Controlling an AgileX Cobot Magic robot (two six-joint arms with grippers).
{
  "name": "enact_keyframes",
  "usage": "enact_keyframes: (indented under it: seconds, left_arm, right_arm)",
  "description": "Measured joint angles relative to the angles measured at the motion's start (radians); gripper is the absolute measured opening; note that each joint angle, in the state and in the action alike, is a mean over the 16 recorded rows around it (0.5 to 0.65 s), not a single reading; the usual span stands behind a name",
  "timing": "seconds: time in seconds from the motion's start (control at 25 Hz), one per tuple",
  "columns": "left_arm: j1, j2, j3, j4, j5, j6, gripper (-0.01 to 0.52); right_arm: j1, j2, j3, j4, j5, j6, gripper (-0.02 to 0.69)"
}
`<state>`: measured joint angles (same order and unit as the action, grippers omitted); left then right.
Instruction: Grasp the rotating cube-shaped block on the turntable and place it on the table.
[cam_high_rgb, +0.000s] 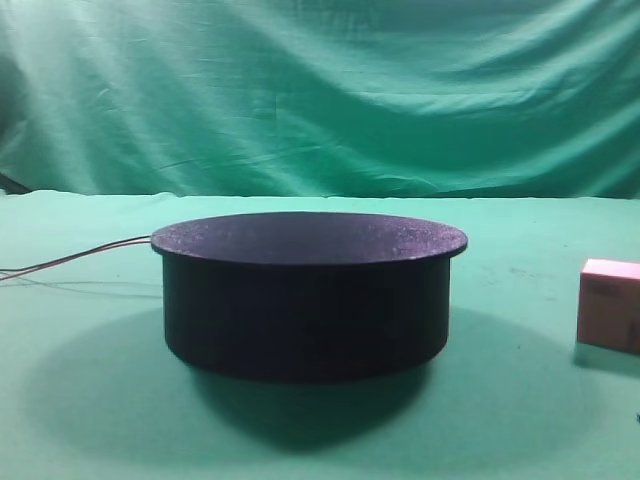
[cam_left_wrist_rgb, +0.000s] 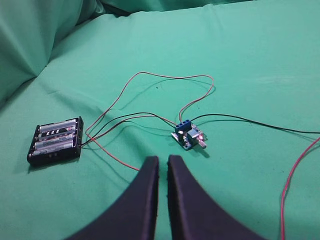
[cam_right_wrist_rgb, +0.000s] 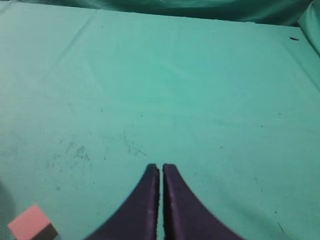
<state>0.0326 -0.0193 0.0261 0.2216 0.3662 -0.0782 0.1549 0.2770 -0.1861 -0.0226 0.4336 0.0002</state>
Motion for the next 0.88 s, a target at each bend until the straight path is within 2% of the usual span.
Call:
enact_keyframes:
  seconds: [0.4,0.88]
  left_arm:
    - [0.000,0.000,0.000,0.000,0.000,0.000,0.000]
    - [0.000,0.000,0.000,0.000,0.000,0.000,0.000]
  right_arm:
    - [-0.056,-0.254,0.191,0.021,-0.040,0.003,0.000]
    - [-0.067,-0.287,0.212,0.033,-0.046,0.004,0.000]
